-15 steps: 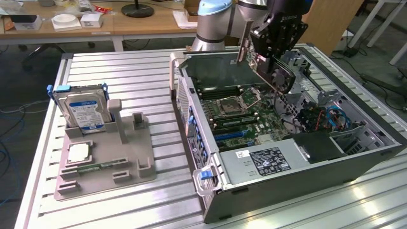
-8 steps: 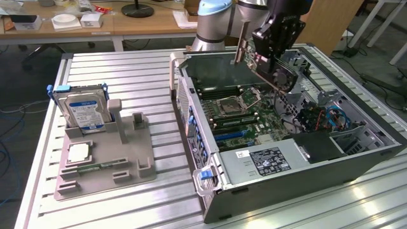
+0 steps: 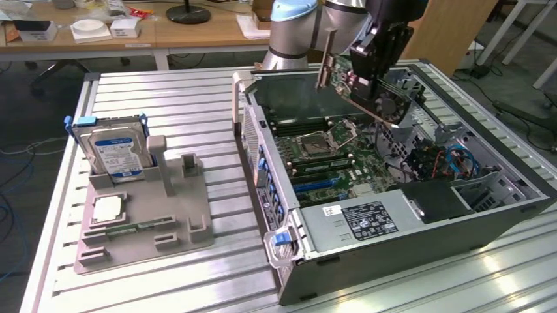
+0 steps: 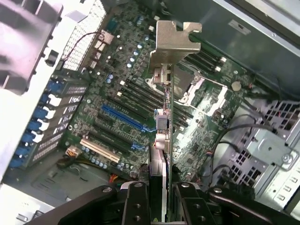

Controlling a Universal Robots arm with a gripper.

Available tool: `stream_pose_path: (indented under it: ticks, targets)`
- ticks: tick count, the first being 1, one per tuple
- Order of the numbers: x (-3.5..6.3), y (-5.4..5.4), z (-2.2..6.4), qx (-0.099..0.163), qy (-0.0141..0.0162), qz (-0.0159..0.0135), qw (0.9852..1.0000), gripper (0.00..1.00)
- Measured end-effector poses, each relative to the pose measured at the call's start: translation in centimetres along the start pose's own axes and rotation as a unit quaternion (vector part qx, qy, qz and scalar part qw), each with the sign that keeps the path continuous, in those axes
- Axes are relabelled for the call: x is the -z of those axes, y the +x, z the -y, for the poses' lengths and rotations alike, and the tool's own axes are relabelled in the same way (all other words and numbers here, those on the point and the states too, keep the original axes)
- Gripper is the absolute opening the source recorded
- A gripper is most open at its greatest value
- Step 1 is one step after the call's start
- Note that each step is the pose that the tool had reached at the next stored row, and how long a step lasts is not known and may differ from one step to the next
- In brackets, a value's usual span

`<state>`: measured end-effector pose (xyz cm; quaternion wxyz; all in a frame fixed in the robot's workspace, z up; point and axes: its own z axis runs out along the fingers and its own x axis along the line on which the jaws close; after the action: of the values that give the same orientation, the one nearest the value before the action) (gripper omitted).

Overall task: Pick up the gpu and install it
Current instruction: 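Insert the gpu into the slot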

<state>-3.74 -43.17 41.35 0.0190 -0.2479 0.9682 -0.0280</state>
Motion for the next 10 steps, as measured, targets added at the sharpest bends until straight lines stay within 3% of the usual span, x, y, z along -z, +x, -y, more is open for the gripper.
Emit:
stream_pose_path:
  ticks: [5, 10]
  targets:
    - [-0.01, 0.00, 0.00, 0.042, -0.0009, 0.0026, 0.9991, 0.27]
    - [-0.02, 0.00, 0.00, 0.081, -0.0019, 0.0052, 0.9967, 0.27]
